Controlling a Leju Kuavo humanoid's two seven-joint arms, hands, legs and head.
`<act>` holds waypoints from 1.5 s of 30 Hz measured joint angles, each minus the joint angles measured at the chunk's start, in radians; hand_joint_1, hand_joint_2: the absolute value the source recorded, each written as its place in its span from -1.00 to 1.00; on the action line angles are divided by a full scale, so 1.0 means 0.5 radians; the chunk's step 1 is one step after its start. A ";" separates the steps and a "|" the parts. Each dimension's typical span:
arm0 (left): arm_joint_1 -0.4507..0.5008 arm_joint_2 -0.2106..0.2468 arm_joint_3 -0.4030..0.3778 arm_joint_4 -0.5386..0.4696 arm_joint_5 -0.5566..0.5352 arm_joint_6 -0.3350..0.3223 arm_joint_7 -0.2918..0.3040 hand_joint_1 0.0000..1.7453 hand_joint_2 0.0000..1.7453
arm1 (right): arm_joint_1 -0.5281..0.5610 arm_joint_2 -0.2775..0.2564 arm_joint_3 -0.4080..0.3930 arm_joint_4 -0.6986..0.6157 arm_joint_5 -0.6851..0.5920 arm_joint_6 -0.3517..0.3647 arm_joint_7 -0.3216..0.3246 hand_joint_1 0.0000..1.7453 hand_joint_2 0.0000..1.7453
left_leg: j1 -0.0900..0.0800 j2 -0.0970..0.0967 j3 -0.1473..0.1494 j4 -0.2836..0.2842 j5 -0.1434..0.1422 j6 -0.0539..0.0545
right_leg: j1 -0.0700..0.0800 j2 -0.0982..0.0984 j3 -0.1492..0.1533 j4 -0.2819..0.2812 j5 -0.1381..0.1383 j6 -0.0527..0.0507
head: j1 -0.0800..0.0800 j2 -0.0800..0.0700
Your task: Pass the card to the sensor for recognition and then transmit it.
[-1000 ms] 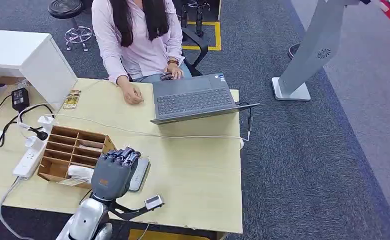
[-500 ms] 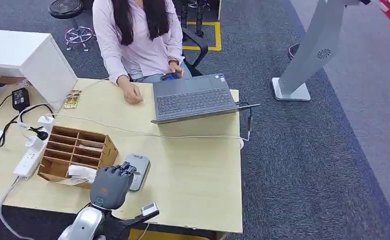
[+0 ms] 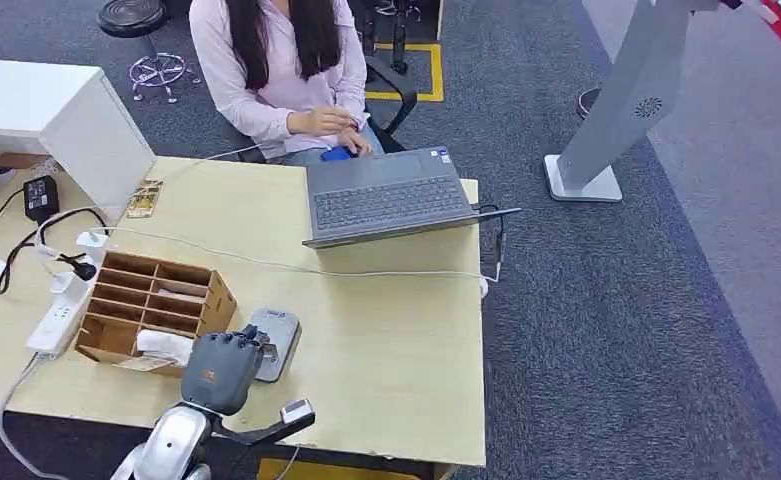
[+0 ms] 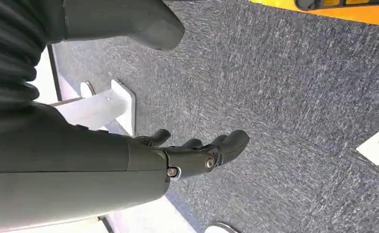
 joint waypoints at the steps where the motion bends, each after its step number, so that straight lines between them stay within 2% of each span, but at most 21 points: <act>1: -0.003 0.000 0.002 0.005 0.001 0.000 0.001 1.00 1.00 | 0.000 -0.001 0.000 0.000 0.000 -0.001 0.001 -1.00 1.00 | 0.000 0.000 0.000 0.000 0.000 0.000 | 0.000 0.000 0.000 0.000 0.000 0.000 | 0.000 0.000; 10: -0.012 -0.001 0.017 0.022 0.004 -0.002 0.018 1.00 1.00 | 0.000 -0.001 0.000 0.000 0.000 0.004 0.000 -1.00 1.00 | 0.000 0.000 0.000 0.000 0.000 0.000 | 0.000 0.000 0.000 0.000 0.000 0.000 | 0.000 0.000; 16: -0.034 -0.009 0.017 0.036 0.015 -0.078 0.019 1.00 1.00 | 0.000 -0.007 0.000 0.000 0.012 0.039 -0.002 -1.00 1.00 | 0.000 0.000 0.000 0.000 0.000 0.000 | 0.000 0.000 0.001 0.000 0.000 0.000 | 0.000 0.000; 27: -0.060 -0.012 0.018 0.055 0.023 -0.105 0.022 1.00 1.00 | 0.000 -0.012 0.000 0.000 0.016 0.043 -0.002 -1.00 1.00 | 0.000 0.000 0.001 0.000 0.000 0.000 | 0.000 0.000 0.001 0.000 0.000 0.000 | 0.000 0.000; 30: -0.107 -0.034 0.020 0.078 0.024 -0.186 0.025 1.00 1.00 | -0.001 -0.014 0.000 0.000 0.019 0.043 -0.003 -1.00 1.00 | 0.000 -0.001 0.001 0.000 0.000 0.000 | 0.000 0.000 0.002 0.000 0.000 0.000 | 0.000 0.000; 40: -0.117 -0.060 0.020 0.083 0.037 -0.187 0.028 1.00 1.00 | -0.001 -0.014 0.000 0.000 0.022 0.043 -0.003 -1.00 1.00 | 0.000 -0.001 0.001 0.000 0.000 0.000 | 0.000 0.000 0.001 0.000 0.000 0.000 | 0.000 0.000; 43: -0.117 -0.064 0.020 0.082 0.064 -0.112 0.026 1.00 1.00 | -0.001 -0.015 0.000 0.000 0.032 0.043 -0.003 -1.00 1.00 | 0.000 0.000 0.001 0.000 0.000 0.000 | 0.000 0.000 0.001 0.000 0.000 0.000 | 0.000 0.000; 45: -0.118 -0.075 0.024 0.073 0.072 0.065 0.025 1.00 1.00 | -0.001 -0.015 0.001 0.000 0.045 0.044 -0.002 -1.00 1.00 | 0.000 -0.001 0.001 0.000 0.000 0.000 | 0.000 0.000 0.001 0.000 0.000 0.000 | 0.000 0.000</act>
